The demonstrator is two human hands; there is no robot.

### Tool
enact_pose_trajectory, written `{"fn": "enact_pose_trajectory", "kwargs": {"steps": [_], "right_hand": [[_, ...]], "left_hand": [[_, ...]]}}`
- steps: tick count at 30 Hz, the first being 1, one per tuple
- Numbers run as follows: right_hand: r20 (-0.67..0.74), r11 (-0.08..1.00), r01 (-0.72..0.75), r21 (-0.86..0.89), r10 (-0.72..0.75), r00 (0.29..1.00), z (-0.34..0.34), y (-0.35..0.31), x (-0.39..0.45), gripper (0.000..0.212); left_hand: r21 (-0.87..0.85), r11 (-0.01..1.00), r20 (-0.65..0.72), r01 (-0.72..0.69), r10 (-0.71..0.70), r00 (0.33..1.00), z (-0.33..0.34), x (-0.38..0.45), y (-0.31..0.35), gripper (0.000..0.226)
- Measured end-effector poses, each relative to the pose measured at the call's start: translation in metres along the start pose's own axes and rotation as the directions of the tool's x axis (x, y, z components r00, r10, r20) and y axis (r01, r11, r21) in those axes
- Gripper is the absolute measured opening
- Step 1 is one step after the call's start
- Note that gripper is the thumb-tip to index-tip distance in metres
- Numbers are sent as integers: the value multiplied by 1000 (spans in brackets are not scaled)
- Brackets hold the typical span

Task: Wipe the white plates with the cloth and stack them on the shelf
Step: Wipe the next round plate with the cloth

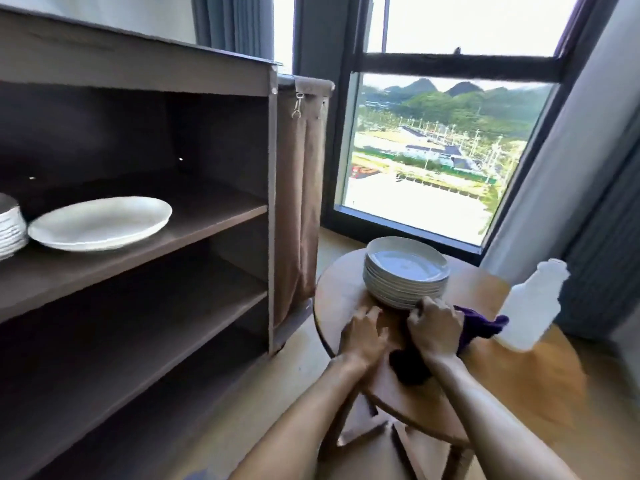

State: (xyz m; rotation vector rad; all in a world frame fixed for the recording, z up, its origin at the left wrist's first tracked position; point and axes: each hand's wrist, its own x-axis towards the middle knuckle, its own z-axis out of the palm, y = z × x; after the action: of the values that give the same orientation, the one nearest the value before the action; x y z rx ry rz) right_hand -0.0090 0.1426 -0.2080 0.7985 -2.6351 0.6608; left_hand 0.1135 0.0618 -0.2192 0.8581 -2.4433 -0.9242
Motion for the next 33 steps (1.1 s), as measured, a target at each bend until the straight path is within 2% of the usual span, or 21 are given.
{"fn": "enact_pose_trajectory", "kwargs": {"steps": [2, 5, 8, 10, 13, 16, 19, 21, 26, 27, 29, 31, 33], "right_hand": [[-1, 998, -53, -29, 53, 999, 3, 23, -1, 15], [-94, 990, -133, 54, 138, 986, 12, 47, -10, 36], [-114, 974, -199, 104, 211, 971, 18, 54, -10, 56], [-90, 974, -218, 57, 223, 971, 19, 52, -5, 56], [-33, 968, -245, -60, 243, 969, 23, 39, -3, 43], [-34, 959, -271, -77, 270, 962, 27, 31, -2, 40], [-65, 957, -288, -24, 286, 956, 29, 33, -4, 42], [-53, 960, -281, -13, 279, 959, 28, 37, -6, 45], [68, 976, -166, -141, 177, 982, 18, 39, -2, 56], [80, 976, -141, -168, 156, 984, 16, 39, -1, 56], [87, 972, -118, -202, 138, 987, 14, 38, 1, 57], [79, 970, -137, -203, 155, 985, 16, 36, 1, 61], [77, 967, -170, -190, 187, 979, 18, 35, 0, 64]], "left_hand": [[69, 998, 25, 14, -16, 1000, 21, 12, 6, 37], [185, 982, -2, 33, -33, 999, 39, 32, 9, 39], [312, 950, -9, 29, -27, 1000, 50, 44, 11, 41], [360, 932, -29, 28, -19, 999, 57, 47, 11, 43], [391, 920, -56, 28, -6, 998, 64, 49, 7, 40], [392, 920, -69, 12, 16, 998, 62, 47, 7, 35], [291, 957, -79, -12, 36, 996, 61, 47, 6, 31], [152, 988, -124, 1, 18, 992, 57, 45, 4, 24], [-202, 973, -279, 112, -167, 946, 41, 37, 2, 23], [-259, 956, -303, 139, -217, 928, 39, 37, 4, 30], [-303, 941, -314, 153, -250, 916, 38, 39, 5, 57], [-212, 973, -300, 88, -151, 942, 37, 43, 6, 95], [-86, 996, -294, -3, -23, 955, 33, 54, 5, 118]]}}
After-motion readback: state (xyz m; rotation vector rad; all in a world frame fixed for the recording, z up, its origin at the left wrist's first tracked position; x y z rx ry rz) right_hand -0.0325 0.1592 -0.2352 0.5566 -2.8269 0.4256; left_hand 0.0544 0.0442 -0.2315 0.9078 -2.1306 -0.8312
